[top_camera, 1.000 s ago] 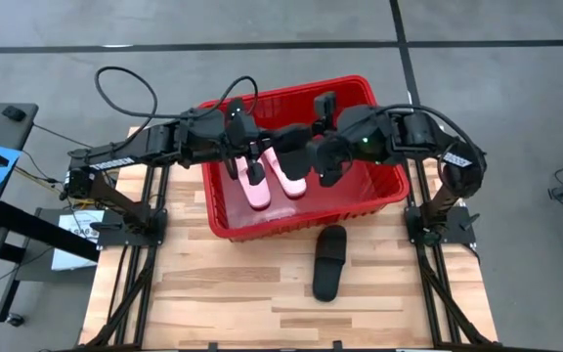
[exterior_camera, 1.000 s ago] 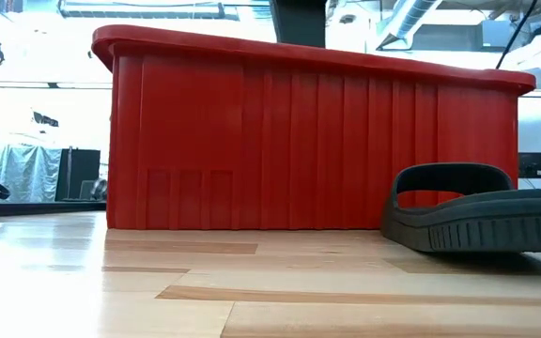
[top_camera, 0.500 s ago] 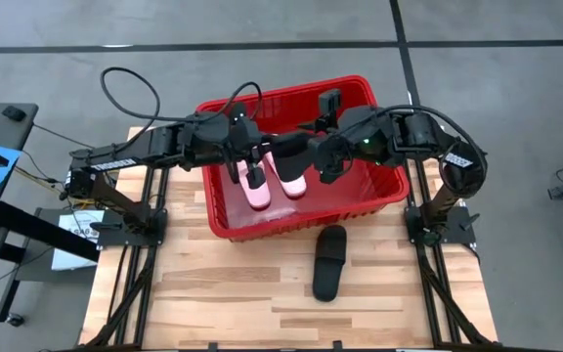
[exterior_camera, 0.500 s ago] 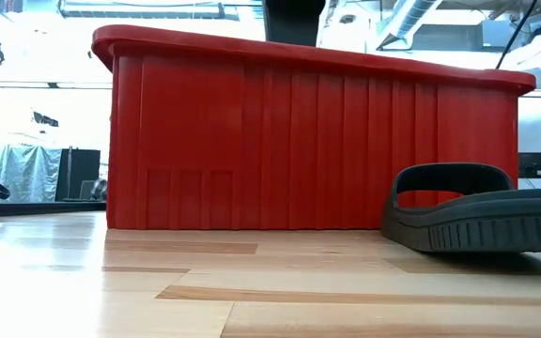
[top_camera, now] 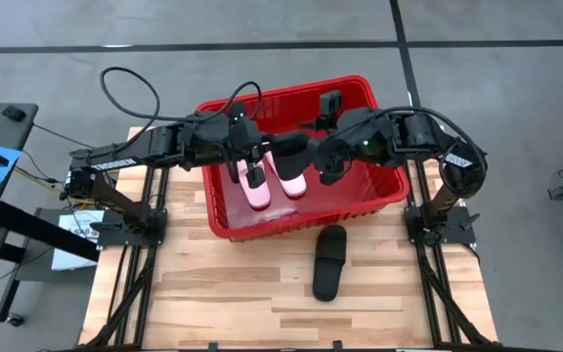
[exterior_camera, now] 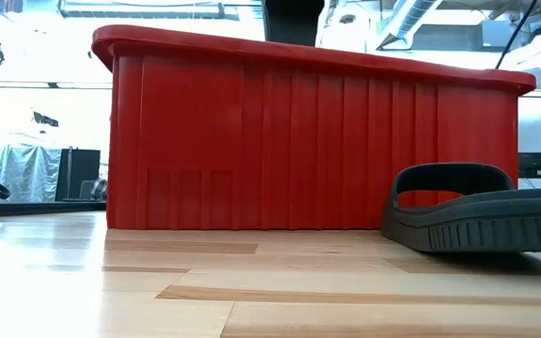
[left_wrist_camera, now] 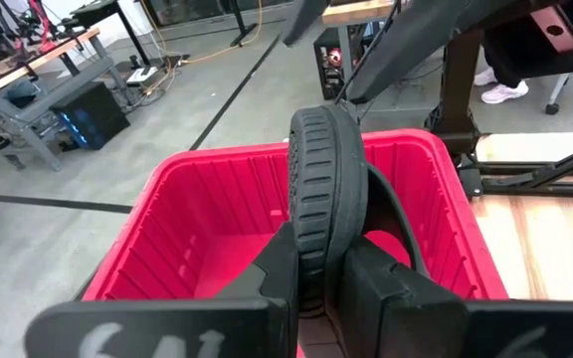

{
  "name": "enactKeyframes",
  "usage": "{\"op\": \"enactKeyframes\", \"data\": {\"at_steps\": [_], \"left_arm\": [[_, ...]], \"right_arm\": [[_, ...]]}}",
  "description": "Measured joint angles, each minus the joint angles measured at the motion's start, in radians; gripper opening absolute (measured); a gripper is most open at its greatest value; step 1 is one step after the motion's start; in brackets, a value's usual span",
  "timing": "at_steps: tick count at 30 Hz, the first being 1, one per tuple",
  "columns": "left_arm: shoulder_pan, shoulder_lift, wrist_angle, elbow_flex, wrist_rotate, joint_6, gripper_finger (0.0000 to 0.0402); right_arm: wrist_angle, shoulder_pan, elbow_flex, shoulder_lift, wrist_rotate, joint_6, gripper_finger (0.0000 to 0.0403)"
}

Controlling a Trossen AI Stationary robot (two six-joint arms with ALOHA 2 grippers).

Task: Pick and place slides into bin
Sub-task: Put the bottom black slipper in the red bin

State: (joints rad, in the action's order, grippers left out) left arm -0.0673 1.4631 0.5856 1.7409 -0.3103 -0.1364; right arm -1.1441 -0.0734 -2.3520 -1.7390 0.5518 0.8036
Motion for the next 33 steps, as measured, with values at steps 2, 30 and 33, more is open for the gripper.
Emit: {"op": "enactKeyframes", "data": {"at_steps": [2, 30, 33], "left_arm": [[0.0, 0.0, 0.0, 0.0, 0.0, 0.0, 0.0027], [-0.002, 0.0, -0.015, 0.0, -0.028, -0.026, 0.0032], [-0.002, 0.0, -0.017, 0.0, -0.025, -0.026, 0.0048]], "right_arm": [[0.0, 0.004, 0.0, 0.0, 0.0, 0.0, 0.0157], [0.011, 0.132, -0.001, -0.069, -0.146, 0.065, 0.0026], [0.001, 0.132, -0.001, -0.069, -0.147, 0.053, 0.002]]}}
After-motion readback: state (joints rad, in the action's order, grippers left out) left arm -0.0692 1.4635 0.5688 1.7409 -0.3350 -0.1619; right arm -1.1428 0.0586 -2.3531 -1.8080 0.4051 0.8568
